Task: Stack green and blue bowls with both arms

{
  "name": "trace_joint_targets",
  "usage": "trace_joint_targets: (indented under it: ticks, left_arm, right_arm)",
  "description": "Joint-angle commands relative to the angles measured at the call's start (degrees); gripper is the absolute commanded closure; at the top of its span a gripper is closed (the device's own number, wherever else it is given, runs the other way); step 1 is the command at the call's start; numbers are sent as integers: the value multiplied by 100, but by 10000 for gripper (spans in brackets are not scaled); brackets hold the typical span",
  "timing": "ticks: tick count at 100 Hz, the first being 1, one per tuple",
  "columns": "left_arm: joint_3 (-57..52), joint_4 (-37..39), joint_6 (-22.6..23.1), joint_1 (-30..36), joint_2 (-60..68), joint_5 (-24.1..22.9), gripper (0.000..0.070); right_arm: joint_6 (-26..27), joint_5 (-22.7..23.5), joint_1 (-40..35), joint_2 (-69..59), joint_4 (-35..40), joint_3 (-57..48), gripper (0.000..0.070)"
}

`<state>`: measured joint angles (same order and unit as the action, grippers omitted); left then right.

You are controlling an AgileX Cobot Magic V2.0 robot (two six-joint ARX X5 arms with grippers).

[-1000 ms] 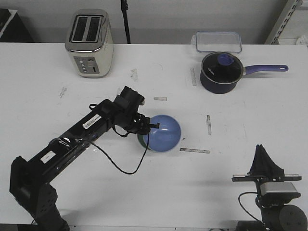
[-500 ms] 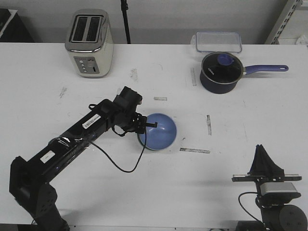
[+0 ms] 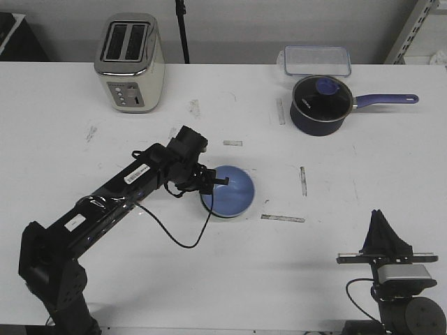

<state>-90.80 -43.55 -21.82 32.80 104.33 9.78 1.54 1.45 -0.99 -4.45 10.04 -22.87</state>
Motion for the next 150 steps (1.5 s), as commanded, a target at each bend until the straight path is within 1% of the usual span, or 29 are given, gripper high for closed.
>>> trace_joint_targets:
  ticks: [1,29,66,80,92,110,121,125,136,146,150]
  left_arm:
    - [-127,15,-15,28,90,13,482]
    - [-138,-22,-11,28,-120,15,481]
    - [-136,-50,22,-74,-752,13,483]
    - [-42,83,212,-245,-1023,11,484]
    - [560,811,494,-487,-1506,11,486]
    - [2076,2363,691,-951,-2566,11,496]
    - [3064,3222,931,-1300,-3314,11,506]
    - [3403,3493,1034,-1427,-3587,11,522]
    - [4214,4074,1488,-1755,-4304,11,625]
    - [4734,4295,1884,-1996,-4889,9,630]
    - [4916,4369,2006,-2090,-5132,9,651]
  right_arm:
    - [57,2,4,24,-59,-33,686]
    - [57,2,4,24,-59,-33,686]
    - [57,2,4,24,-59,-33,686]
    - [57,2,4,24,-59,-33,686]
    - [57,2,4,24,-59,-33,686]
    - [57,2,4,24,-59,-33,686]
    - [57,2,4,24,-59,-33,686]
    - [57,2,4,24,-59,-33,686]
    - [57,2,4,24,-59,-33,686]
    - [57,2,4,24,-59,-33,686]
    - [57,2,4,24,-59,-33,686]
